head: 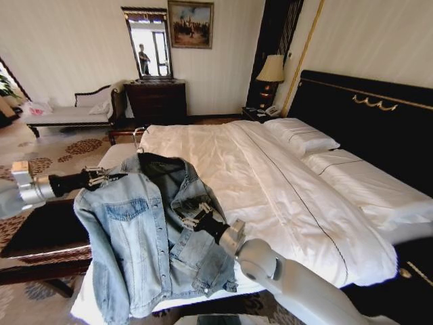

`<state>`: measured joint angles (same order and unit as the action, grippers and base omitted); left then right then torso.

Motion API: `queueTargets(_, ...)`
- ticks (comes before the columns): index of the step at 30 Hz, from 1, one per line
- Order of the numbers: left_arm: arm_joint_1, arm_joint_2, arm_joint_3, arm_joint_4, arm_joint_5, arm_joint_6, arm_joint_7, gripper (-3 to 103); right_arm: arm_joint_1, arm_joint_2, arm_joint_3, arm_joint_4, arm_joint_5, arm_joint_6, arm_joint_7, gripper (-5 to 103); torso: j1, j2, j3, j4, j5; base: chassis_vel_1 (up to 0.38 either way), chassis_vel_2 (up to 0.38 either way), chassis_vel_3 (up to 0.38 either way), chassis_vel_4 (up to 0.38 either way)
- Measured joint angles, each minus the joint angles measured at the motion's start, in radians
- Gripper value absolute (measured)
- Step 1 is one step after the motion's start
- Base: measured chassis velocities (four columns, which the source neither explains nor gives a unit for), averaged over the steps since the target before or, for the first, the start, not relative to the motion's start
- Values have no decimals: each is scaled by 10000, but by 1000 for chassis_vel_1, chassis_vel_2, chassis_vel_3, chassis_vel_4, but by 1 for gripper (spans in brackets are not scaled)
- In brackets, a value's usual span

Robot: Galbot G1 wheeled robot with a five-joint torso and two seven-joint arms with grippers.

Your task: Pick up the clothes from the bed and hang them on the clothes hanger.

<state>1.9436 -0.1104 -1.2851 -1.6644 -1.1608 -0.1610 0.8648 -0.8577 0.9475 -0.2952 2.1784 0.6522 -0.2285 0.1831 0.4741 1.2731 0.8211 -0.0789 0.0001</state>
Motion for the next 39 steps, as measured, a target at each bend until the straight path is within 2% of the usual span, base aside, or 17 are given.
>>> queueTargets(2,-87,-274,168,-39,207,6,57,18,292,15,76,-159,547,-136,318,82,1,0,1,1,-1,0,0,0,0)
queueTargets(3,-475,-682,774,-73,344,12,59,18,565,37,134,-373,891,-269,531,86,2,0,0,0,10,0,0,0,0)
queueTargets(4,-475,-682,774,-73,344,12,59,18,565,37,134,-373,891,-269,531,86,2,0,0,0,10,0,0,0,0)
queueTargets(6,-1169,-1207,1893,-57,569,82,111,18,783,34,159,-699,1040,-444,630,91,1,0,1,8,1,0,0,0,0)
queueTargets(7,-2081,-1695,2816,-45,744,163,118,18,884,27,146,-1033,1069,-574,678,99,3,-1,2,16,-28,0,0,0,0)
queueTargets(9,-3169,-2289,3529,-75,897,279,22,18,908,43,67,-1558,1077,-742,707,100,1,-1,1,2,4,0,0,0,0)
queueTargets(10,-3169,-2289,3529,-75,897,279,22,18,908,43,67,-1558,1077,-742,707,100,1,-1,1,2,4,0,0,0,0)
queueTargets(11,-3543,-2668,3757,-130,1056,331,5,18,904,55,20,-1880,1006,-772,711,100,1,0,1,1,11,0,0,0,0)
queueTargets(12,-3625,-2788,3812,-144,1116,345,7,18,899,60,6,-1973,970,-774,712,100,1,0,1,1,7,0,0,0,0)
queueTargets(13,-3805,-3274,3913,-196,1290,422,14,18,874,69,-25,-2236,865,-780,722,100,3,-1,2,-2,-7,0,0,0,0)
queueTargets(17,-3787,-3918,3752,-202,1425,456,81,18,865,-7,-40,-2452,706,-777,730,100,3,-1,2,0,1,0,0,0,0)
queueTargets(22,-3481,-4330,3478,-138,1639,447,229,18,930,-40,-125,-2593,354,-681,533,100,1,0,0,2,1,0,0,0,0)
queueTargets(28,-3954,-4906,4022,371,1988,340,249,18,1181,431,-576,-3091,-199,-633,376,100,2,0,1,0,-4,0,0,0,0)
queueTargets(32,-4042,-5100,4118,318,2063,327,252,18,1513,1133,-726,-3751,305,-638,502,100,2,-1,2,0,-4,0,0,0,0)
queueTargets(34,-3893,-5122,3979,245,2074,282,295,18,1720,1926,-772,-4289,1057,-769,637,100,2,-1,1,2,-2,0,0,0,0)
queueTargets(37,-3797,-5115,3866,260,2075,248,319,18,1822,2353,-942,-4531,1311,-870,668,100,2,0,1,5,-4,0,0,0,0)
queueTargets(39,-3726,-5094,3749,287,2075,219,332,18,1940,2747,-1299,-4978,700,-885,653,100,2,-1,1,5,-4,0,0,0,0)
